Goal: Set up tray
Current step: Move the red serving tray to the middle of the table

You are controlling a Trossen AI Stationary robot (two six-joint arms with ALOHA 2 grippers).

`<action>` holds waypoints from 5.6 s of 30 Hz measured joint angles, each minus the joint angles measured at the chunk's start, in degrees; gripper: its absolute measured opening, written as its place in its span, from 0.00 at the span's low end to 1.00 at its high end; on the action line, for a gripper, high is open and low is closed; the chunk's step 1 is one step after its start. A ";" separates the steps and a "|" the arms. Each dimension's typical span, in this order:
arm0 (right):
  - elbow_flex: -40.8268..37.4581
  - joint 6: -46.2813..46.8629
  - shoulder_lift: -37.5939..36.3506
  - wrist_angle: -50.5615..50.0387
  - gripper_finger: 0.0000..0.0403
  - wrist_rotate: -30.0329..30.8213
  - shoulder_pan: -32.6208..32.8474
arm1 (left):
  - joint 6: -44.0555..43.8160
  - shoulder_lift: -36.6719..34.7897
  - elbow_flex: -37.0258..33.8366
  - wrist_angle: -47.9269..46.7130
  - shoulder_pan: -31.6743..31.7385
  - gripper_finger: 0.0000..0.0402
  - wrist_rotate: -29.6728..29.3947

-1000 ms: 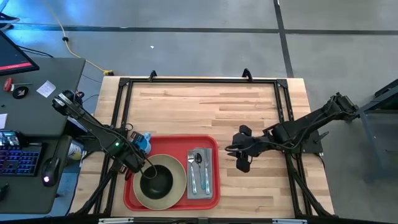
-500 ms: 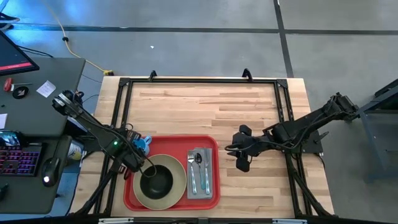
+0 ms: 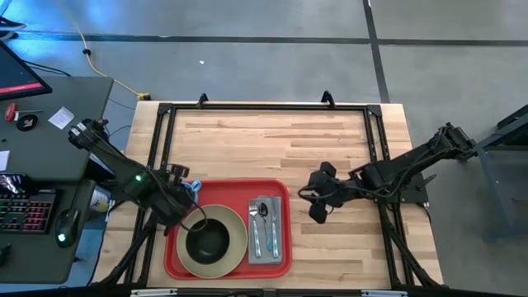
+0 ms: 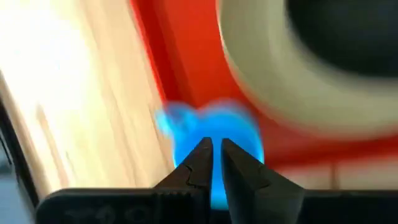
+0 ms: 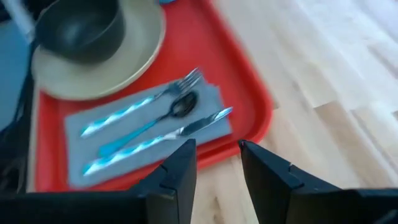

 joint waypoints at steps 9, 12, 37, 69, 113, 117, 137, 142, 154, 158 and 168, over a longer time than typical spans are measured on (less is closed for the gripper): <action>0.00 -1.27 0.02 0.00 0.29 2.50 -0.63 | 6.71 -11.33 0.21 19.82 0.02 0.07 -13.51; 0.00 -1.11 0.80 0.22 0.29 3.64 -0.46 | 4.45 -14.51 0.21 20.72 0.02 0.06 -14.25; 8.72 -14.58 27.58 0.12 0.29 -11.91 -18.97 | 0.58 -21.11 1.06 25.50 0.02 0.07 -15.65; 8.15 -16.69 33.88 3.36 0.60 -10.59 -18.77 | 0.35 -20.64 1.06 24.12 0.02 0.13 -19.33; 7.98 -16.53 24.43 -17.97 0.41 -1.01 -29.12 | 6.60 -9.41 -4.43 27.07 -0.02 0.13 -1.26; 8.02 -11.61 18.22 -21.10 0.42 -3.04 -26.37 | 7.56 -2.17 -4.43 29.93 -0.17 0.21 2.76; 8.07 17.29 4.11 -24.90 0.37 9.24 6.56 | -13.44 24.33 -4.47 43.34 -6.70 0.37 9.59; 8.07 19.53 4.07 -24.92 0.37 9.17 9.83 | -16.81 25.87 -4.36 45.32 -6.74 0.37 11.06; 8.07 20.89 4.07 -25.26 0.37 4.60 13.92 | -12.93 33.89 4.50 47.28 -8.99 0.37 10.54; 8.07 21.11 4.07 -25.40 0.37 4.60 15.99 | -16.69 37.09 8.16 40.25 -8.91 0.37 8.14; 8.09 21.70 4.07 -25.91 0.37 5.00 18.01 | -18.28 41.58 12.23 41.27 -8.94 0.37 7.59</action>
